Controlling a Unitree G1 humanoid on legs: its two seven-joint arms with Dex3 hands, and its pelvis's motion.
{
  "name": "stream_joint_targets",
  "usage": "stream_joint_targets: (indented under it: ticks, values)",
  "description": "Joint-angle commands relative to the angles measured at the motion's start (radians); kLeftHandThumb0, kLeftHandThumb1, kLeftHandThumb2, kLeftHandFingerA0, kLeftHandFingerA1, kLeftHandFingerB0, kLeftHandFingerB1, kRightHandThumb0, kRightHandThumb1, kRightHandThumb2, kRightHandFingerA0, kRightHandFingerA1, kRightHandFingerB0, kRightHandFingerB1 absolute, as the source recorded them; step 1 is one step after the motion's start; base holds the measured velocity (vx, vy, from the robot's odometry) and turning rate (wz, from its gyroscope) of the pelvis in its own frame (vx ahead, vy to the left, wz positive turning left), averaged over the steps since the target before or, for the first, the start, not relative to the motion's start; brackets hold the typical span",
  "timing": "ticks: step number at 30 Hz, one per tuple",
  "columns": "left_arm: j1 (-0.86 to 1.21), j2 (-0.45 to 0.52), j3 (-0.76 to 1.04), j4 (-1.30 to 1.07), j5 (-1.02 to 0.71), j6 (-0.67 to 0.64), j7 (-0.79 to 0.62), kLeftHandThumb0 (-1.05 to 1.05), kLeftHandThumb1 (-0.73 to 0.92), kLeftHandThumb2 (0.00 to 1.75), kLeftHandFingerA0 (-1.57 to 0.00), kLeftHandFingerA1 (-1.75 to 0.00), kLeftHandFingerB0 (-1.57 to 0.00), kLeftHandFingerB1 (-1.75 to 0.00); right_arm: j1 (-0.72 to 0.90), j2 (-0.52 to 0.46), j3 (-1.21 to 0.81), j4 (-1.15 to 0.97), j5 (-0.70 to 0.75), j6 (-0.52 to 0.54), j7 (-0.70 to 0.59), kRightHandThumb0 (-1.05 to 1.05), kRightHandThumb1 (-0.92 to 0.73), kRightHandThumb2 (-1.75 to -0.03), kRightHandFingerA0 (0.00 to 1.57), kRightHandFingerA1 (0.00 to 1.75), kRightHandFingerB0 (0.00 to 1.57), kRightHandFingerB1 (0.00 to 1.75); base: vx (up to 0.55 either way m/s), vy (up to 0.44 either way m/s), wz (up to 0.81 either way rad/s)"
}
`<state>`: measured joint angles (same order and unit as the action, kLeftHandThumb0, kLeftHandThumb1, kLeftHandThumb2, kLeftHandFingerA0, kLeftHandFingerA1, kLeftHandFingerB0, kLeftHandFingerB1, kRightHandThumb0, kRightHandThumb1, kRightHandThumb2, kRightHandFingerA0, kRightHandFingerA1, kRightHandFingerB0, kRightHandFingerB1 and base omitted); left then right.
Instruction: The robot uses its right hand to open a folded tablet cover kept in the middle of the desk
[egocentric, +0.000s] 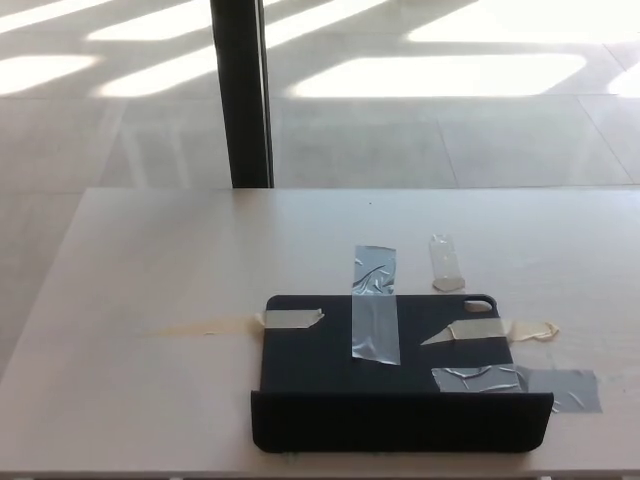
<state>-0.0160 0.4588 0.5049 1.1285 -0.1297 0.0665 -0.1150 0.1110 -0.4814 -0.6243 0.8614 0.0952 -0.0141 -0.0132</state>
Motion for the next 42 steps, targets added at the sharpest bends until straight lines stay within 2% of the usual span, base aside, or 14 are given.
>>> stream_joint_targets:
  ticks: [1,2,8,9,11,12,17,18,19,20,28,33,34,42]
  values:
    - [-0.043,0.061,0.134,0.091,-0.146,0.005,-0.039,-0.85,0.68,1.17,-0.66,-0.81,-0.33,-0.61,-0.094,-0.077,-0.196,-0.214,0.209,-0.026,-0.021,-0.83,-0.70,-1.12,0.63,0.63,0.37,0.54,0.00,0.000,0.00]
    - [-0.045,0.060,0.144,0.094,-0.148,0.004,-0.040,-0.85,0.68,1.17,-0.67,-0.82,-0.35,-0.63,-0.113,-0.081,-0.197,-0.249,0.213,-0.024,0.007,-0.85,-0.91,-0.68,0.68,0.50,0.40,0.41,0.00,0.000,0.00]
    - [-0.055,0.059,0.154,0.103,-0.136,0.005,-0.037,-0.84,0.69,1.17,-0.64,-0.80,-0.37,-0.63,-0.210,-0.112,-0.119,-0.535,0.194,0.026,0.081,-0.88,-0.88,-0.67,0.68,0.50,0.45,0.43,0.00,0.000,0.00]
    - [-0.056,0.060,0.155,0.104,-0.135,0.003,-0.038,-0.88,0.88,0.68,-0.62,-0.79,-0.43,-0.61,-0.227,-0.112,-0.106,-0.568,0.189,0.035,0.083,-0.87,-0.90,-0.68,0.74,0.53,0.47,0.42,0.00,0.000,0.00]
    - [-0.058,0.060,0.156,0.105,-0.133,-0.001,-0.039,-0.88,0.88,0.68,-0.62,-0.79,-0.43,-0.61,-0.239,-0.112,-0.093,-0.594,0.174,0.034,0.088,-0.87,-0.90,-0.68,0.74,0.53,0.47,0.42,0.00,0.000,0.00]
    - [-0.058,0.062,0.148,0.106,-0.126,-0.008,-0.049,-0.84,0.70,1.18,-0.64,-0.80,-0.35,-0.62,-0.278,-0.103,-0.063,-0.638,0.186,0.051,0.101,-0.85,-0.88,-0.67,0.68,0.50,0.49,0.40,0.00,0.000,0.00]
    - [-0.052,0.067,0.148,0.105,-0.128,-0.005,-0.059,-0.85,0.68,1.18,-0.66,-0.80,-0.35,-0.62,-0.338,-0.121,0.134,-0.774,0.114,0.080,0.204,-0.86,-0.89,-0.67,0.63,0.50,0.46,0.42,0.00,0.000,0.00]
    - [-0.052,0.067,0.141,0.106,-0.122,-0.006,-0.057,-0.86,0.69,1.18,-0.69,-0.81,-0.35,-0.62,-0.352,-0.101,0.160,-0.781,0.100,0.060,0.196,-0.77,-0.70,-1.14,0.66,0.67,0.35,0.53,0.00,0.000,0.00]
    - [-0.052,0.067,0.140,0.107,-0.123,-0.007,-0.057,-0.86,0.69,1.18,-0.69,-0.81,-0.35,-0.62,-0.350,-0.103,0.162,-0.785,0.102,0.064,0.194,-0.77,-0.70,-1.14,0.66,0.67,0.35,0.53,0.00,0.000,0.00]
    - [-0.053,0.066,0.142,0.108,-0.128,-0.005,-0.059,-0.90,0.89,0.68,-0.66,-0.77,-0.42,-0.58,-0.375,-0.100,0.235,-0.817,0.069,0.100,0.203,-0.79,-0.86,-0.68,0.68,0.52,0.45,0.44,0.00,0.000,0.00]
    - [-0.062,0.065,0.145,0.114,-0.135,-0.007,-0.053,-0.88,0.89,0.68,-0.63,-0.77,-0.44,-0.60,-0.456,-0.063,0.574,-0.898,-0.112,0.147,0.217,-0.81,-0.88,-0.67,0.72,0.49,0.51,0.39,0.00,0.000,0.00]
    - [-0.067,0.064,0.143,0.111,-0.142,-0.001,-0.049,-0.90,0.89,0.67,-0.65,-0.79,-0.44,-0.60,-0.482,-0.081,0.773,-0.963,-0.252,0.109,0.258,-0.78,-0.71,-1.10,0.63,0.62,0.44,0.53,0.00,0.000,0.00]
    - [-0.067,0.064,0.140,0.111,-0.141,-0.002,-0.048,-0.89,0.89,0.67,-0.64,-0.78,-0.44,-0.60,-0.486,-0.076,0.817,-0.964,-0.276,0.094,0.269,-0.85,-0.91,-0.67,0.68,0.53,0.49,0.41,0.00,0.000,0.00]
    - [-0.063,0.066,0.135,0.105,-0.143,-0.006,-0.054,-0.91,0.89,0.67,-0.65,-0.78,-0.44,-0.61,-0.498,-0.053,1.007,-0.899,-0.355,0.078,0.295,-0.85,-0.90,-0.67,0.56,0.50,0.43,0.40,0.00,0.000,0.00]
